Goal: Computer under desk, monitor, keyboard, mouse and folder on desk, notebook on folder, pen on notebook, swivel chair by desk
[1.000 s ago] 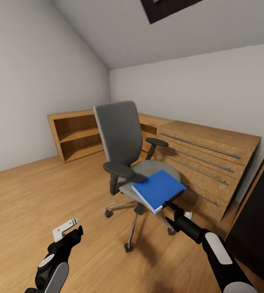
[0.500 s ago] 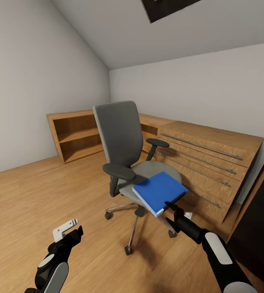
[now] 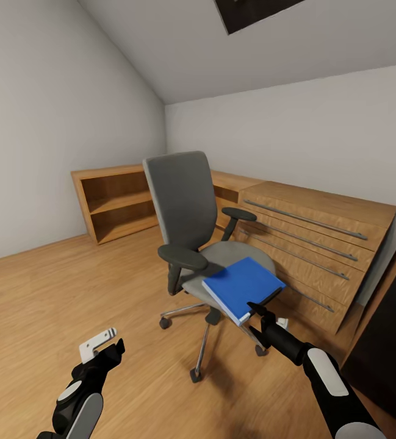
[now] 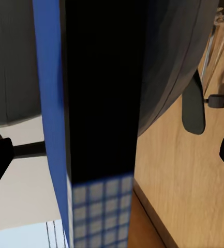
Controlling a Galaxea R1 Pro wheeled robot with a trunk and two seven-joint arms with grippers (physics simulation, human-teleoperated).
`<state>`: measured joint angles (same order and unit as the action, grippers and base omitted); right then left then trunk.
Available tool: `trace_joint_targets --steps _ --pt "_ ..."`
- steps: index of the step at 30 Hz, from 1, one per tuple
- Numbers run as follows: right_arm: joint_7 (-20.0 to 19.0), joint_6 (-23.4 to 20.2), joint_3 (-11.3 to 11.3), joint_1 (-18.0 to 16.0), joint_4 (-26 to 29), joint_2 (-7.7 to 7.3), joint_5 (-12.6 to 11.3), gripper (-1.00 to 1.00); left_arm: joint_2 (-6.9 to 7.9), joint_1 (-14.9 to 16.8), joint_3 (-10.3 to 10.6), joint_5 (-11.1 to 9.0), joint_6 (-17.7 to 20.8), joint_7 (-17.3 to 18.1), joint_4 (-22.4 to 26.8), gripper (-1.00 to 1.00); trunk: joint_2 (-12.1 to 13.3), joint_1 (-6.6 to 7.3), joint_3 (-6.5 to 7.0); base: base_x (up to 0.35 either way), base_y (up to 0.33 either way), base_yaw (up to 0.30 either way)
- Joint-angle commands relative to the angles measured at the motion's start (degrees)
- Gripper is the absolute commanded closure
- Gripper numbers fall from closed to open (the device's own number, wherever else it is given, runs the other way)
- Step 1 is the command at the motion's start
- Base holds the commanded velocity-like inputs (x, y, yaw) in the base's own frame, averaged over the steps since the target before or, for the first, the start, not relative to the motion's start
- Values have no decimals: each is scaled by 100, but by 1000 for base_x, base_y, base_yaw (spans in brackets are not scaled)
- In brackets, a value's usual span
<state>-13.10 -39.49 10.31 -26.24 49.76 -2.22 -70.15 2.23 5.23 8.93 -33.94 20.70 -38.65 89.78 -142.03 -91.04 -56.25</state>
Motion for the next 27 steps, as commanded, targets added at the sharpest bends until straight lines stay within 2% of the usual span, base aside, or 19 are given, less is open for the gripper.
trace_joint_targets --steps 1,27 --pt "-17 -33 15 -4 -2 2 10 -100 6 4 12 -34 13 -47 5 -100 -2 1 -6 0 26 0" --pt "-17 -31 6 -4 -2 36 10 -100 6 4 12 -25 13 -47 -13 -100 -2 1 -6 0 11 0"
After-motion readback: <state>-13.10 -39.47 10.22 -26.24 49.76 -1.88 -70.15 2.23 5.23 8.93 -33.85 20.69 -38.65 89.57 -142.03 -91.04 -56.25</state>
